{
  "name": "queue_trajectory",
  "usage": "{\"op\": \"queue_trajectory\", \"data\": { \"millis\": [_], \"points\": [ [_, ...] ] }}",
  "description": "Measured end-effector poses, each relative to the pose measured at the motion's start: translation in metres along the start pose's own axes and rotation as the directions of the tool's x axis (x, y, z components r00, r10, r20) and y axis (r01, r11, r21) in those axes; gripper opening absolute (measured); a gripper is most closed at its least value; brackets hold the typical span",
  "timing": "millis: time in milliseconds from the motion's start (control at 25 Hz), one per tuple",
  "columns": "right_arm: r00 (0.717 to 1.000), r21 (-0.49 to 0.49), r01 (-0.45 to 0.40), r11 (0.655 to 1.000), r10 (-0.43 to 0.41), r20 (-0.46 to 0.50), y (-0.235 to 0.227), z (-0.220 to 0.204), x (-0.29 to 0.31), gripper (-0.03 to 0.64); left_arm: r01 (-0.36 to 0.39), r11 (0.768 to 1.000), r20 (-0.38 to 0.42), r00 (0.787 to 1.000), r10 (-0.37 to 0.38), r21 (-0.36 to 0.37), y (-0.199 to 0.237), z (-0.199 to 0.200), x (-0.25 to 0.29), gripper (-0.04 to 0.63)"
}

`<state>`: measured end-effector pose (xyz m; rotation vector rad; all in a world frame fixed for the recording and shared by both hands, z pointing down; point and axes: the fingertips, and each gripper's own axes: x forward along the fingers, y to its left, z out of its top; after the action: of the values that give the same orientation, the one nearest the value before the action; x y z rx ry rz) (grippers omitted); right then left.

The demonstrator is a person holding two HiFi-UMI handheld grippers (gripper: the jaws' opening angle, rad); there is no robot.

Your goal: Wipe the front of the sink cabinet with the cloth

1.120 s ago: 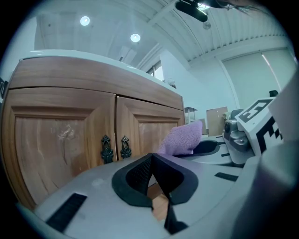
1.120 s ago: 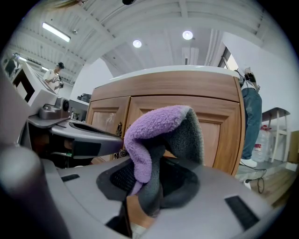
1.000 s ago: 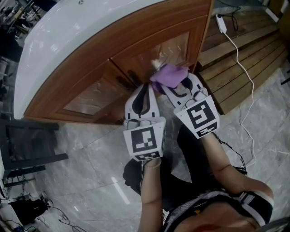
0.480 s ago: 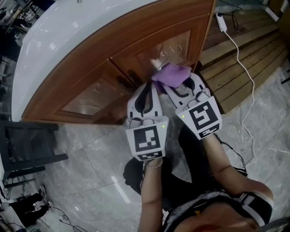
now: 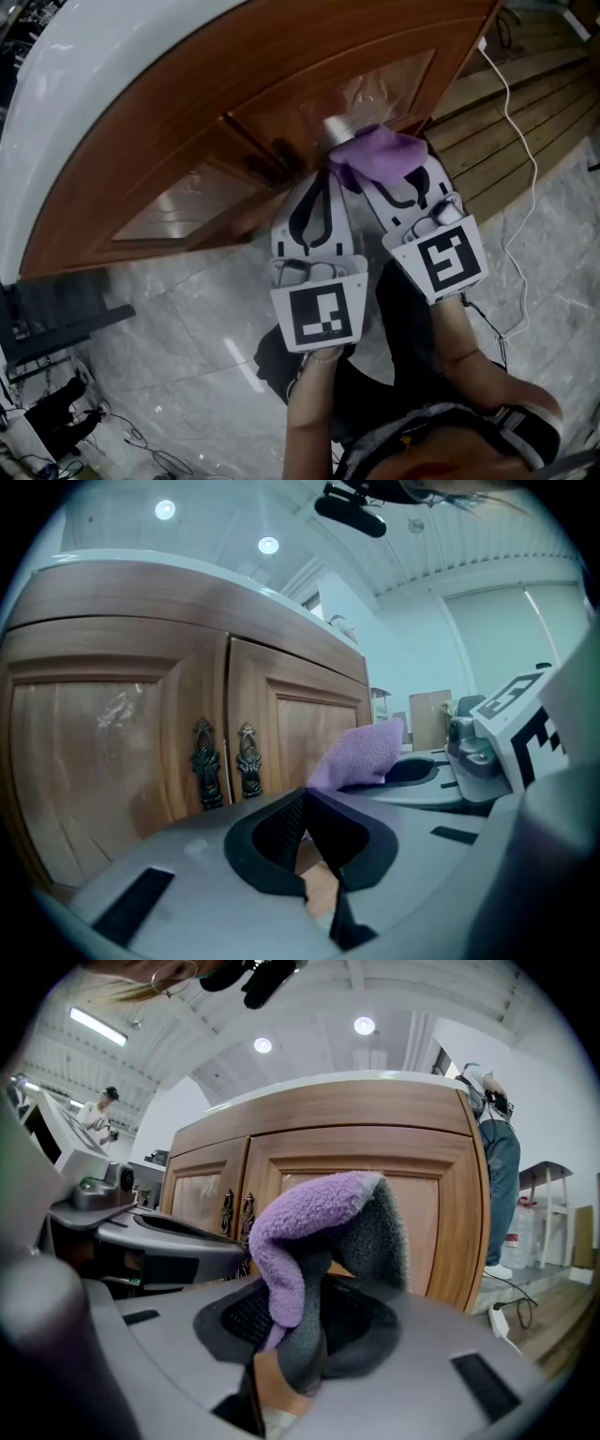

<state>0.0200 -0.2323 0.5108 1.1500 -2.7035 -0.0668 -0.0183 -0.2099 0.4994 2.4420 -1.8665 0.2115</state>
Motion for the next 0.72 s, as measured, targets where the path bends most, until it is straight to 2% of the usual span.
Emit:
{"op": "queue_trajectory", "data": {
  "millis": [80, 160, 240, 400, 560, 720],
  "points": [
    [1.0, 0.005, 0.001, 1.0, 0.0, -0.02, 0.001, 0.0, 0.004, 0.17, 0.029, 0.999, -0.016, 0.999, -0.03, -0.016, 0.001, -0.002, 0.0, 0.0],
    [0.998, 0.017, 0.001, 1.0, 0.0, -0.055, 0.006, 0.0, 0.007, 0.17, 0.081, 0.997, -0.061, 0.995, -0.081, -0.006, 0.0, -0.006, -0.003, 0.0],
    [0.995, 0.023, -0.004, 1.0, 0.006, -0.095, 0.011, 0.004, 0.008, 0.17, 0.094, 0.995, -0.101, 0.99, -0.093, 0.008, 0.001, -0.008, -0.008, 0.0],
    [0.986, 0.003, -0.012, 1.0, 0.012, -0.165, 0.018, 0.026, -0.003, 0.17, 0.054, 0.998, -0.121, 0.991, -0.058, -0.035, 0.007, 0.007, -0.014, 0.0],
    [0.969, 0.009, -0.027, 1.0, 0.028, -0.244, 0.021, 0.058, -0.017, 0.17, -0.051, 0.986, -0.139, 0.99, 0.029, -0.162, 0.014, 0.043, -0.026, 0.0],
    [0.955, 0.024, -0.028, 0.999, 0.034, -0.295, 0.018, 0.101, -0.033, 0.17, -0.086, 0.982, -0.185, 0.981, 0.054, -0.17, 0.013, 0.086, -0.043, 0.0]
  ]
}}
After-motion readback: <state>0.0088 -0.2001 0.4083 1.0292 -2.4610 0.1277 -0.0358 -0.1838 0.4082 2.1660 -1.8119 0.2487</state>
